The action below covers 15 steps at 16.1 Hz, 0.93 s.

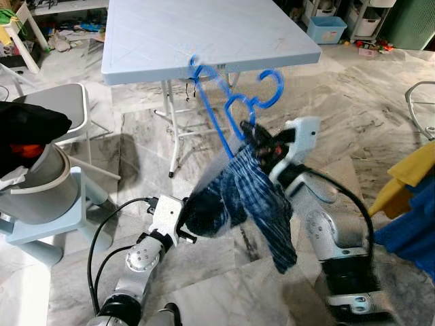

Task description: Hang hanger

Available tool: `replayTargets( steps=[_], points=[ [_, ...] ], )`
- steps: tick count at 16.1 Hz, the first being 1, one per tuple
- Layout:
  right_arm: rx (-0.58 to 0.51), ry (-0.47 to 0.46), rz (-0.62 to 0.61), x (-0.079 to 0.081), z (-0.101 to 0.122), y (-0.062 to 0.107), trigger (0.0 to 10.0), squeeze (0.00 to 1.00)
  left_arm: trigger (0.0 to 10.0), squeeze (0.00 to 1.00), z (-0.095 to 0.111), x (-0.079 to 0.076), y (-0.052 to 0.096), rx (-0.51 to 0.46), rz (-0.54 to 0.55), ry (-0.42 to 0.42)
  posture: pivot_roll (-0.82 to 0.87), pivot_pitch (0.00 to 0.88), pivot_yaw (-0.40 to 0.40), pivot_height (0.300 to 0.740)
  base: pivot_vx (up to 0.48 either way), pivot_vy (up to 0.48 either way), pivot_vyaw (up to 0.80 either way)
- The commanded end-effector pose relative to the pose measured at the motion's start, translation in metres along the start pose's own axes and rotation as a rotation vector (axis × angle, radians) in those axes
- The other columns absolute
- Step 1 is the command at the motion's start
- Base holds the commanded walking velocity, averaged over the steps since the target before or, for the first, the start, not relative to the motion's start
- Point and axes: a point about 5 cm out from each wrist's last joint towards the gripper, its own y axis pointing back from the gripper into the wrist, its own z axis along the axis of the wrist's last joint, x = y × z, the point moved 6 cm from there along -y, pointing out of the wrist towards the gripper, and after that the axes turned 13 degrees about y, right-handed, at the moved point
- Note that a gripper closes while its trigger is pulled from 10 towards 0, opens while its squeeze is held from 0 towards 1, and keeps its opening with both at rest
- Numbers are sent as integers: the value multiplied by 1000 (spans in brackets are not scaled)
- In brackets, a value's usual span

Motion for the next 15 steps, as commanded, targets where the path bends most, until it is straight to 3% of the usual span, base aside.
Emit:
replayTargets(
  steps=[1, 2, 5, 7, 8, 9, 12, 13, 15],
  points=[
    [0, 103, 58, 3, 1, 5, 10000, 0, 0, 0, -13, 8, 8, 51, 20, -37, -116, 137, 2, 740, 0, 0, 0],
    [35, 176, 113, 5, -9, 12, 10000, 0, 0, 0, -14, 11, 10, 60, 14, -72, -115, 138, 1, 740, 0, 0, 0],
    [115, 254, 282, 2, -25, 37, 10000, 0, 0, 0, -26, 35, 21, 135, 82, -168, -118, 140, 2, 740, 0, 0, 0],
    [153, 293, 315, -15, -25, 47, 10000, 0, 0, 0, -37, 51, 29, 201, 156, -191, -127, 140, 5, 740, 0, 0, 0],
    [167, 325, 342, -20, -24, 51, 10000, 0, 2235, 0, -44, 58, 33, 247, 182, -216, -127, 140, 5, 740, 0, 0, 0],
    [204, 404, 368, -30, -23, 54, 10000, 0, 10000, 1000, -47, 60, 35, 257, 190, -194, -136, 142, 3, 740, 0, 0, 0],
    [233, 472, 403, -34, -24, 56, 10000, 0, 10000, 1000, -45, 42, 32, 222, 79, -217, -136, 144, 1, 740, 0, 0, 0],
    [264, 544, 442, -32, -32, 55, 10000, 0, 10000, 1000, -44, 27, 32, 206, -8, -269, -137, 146, -3, 740, 0, 0, 0],
    [284, 586, 496, -22, -42, 55, 10000, 0, 10000, 1000, -38, 11, 32, 159, -99, -300, -133, 149, -4, 740, 0, 0, 0]
  ],
)
